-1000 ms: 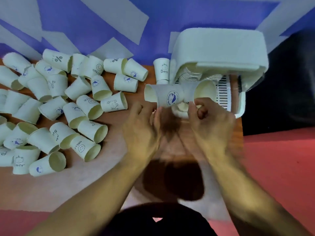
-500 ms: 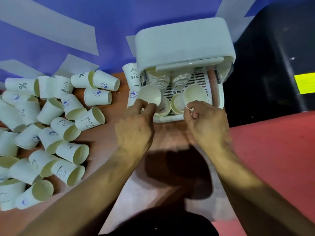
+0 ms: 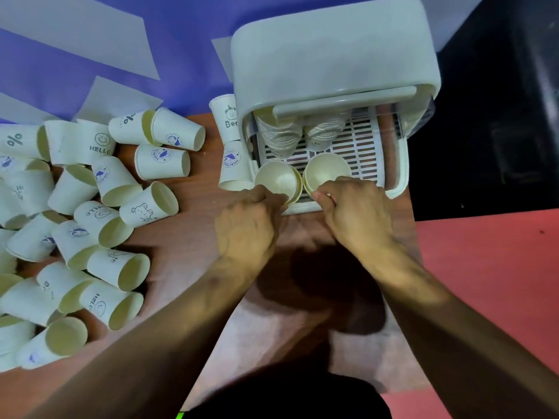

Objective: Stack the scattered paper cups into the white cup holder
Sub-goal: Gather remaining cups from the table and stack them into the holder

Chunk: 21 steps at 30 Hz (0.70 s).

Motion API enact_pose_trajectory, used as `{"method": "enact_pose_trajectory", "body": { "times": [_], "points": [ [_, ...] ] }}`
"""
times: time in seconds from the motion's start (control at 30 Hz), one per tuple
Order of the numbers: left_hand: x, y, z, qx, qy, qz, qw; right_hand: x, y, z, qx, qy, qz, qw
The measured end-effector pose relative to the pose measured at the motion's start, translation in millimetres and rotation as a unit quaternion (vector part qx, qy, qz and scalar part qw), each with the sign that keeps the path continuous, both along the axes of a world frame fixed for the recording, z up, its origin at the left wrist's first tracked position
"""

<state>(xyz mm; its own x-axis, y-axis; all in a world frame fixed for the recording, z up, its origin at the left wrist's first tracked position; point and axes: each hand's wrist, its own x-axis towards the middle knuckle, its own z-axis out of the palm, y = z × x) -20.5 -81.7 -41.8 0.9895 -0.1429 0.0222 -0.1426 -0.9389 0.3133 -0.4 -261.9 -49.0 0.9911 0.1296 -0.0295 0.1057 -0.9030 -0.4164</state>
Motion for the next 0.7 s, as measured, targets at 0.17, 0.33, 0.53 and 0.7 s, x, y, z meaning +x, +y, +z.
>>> {"method": "enact_pose_trajectory", "body": {
  "times": [0.17, 0.33, 0.53, 0.7],
  "points": [
    [5, -3, -9, -0.019, -0.016, -0.025, 0.999, 2, 2, -10, -0.026, 0.040, 0.002, 0.999],
    [6, -9, -19, 0.023, 0.030, -0.034, 0.999, 3, 5, -12, -0.021, 0.045, -0.012, 0.999],
    [10, -14, -18, 0.021, 0.071, -0.024, 0.997, 3, 10, -11, -0.021, 0.031, -0.010, 0.999],
    [4, -9, -11, -0.057, 0.079, 0.003, 0.995, -6, 21, 0, 0.006, -0.048, -0.037, 0.998]
  ]
}}
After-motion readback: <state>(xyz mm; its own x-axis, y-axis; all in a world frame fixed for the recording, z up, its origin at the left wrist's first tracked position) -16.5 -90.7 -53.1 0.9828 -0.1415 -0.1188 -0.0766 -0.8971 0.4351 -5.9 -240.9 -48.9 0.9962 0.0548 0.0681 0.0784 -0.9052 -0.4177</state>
